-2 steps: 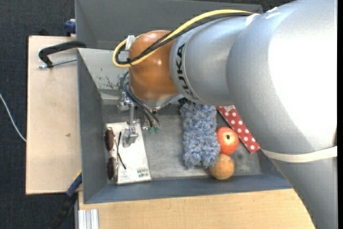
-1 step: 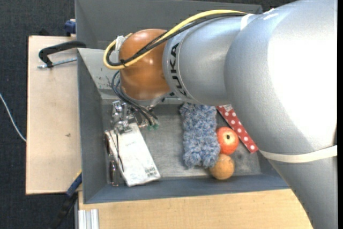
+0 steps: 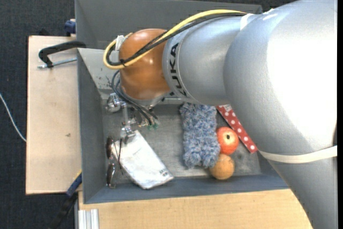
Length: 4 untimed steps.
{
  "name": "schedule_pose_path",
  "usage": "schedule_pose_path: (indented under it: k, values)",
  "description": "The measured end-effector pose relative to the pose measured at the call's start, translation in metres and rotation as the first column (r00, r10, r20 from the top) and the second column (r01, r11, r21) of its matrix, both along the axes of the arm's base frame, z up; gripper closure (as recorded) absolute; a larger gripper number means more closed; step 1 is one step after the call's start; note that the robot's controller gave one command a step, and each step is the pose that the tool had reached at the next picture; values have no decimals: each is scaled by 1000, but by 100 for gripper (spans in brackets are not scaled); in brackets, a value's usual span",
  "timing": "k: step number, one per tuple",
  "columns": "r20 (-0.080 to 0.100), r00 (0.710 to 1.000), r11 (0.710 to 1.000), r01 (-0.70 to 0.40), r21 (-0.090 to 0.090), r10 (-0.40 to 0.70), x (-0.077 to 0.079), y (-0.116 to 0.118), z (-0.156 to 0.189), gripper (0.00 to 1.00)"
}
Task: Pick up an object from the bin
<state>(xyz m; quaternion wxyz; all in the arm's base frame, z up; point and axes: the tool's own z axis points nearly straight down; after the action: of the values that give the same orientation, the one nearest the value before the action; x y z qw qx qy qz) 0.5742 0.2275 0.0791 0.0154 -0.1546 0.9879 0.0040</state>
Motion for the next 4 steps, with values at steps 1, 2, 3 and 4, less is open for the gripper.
schedule_pose_path:
  k: [1, 2, 3, 4]
  values:
    - [-28, 1000, 1000, -2, -9, 2, -6, -1, -3, 100]
    - [-7, 1000, 1000, -1, -3, 1, -2, 0, -1, 0]
    - [-9, 1000, 1000, 0, -3, 0, -2, -1, -2, 0]
    - [-14, 999, 999, -38, -7, 38, -6, 0, -2, 0]
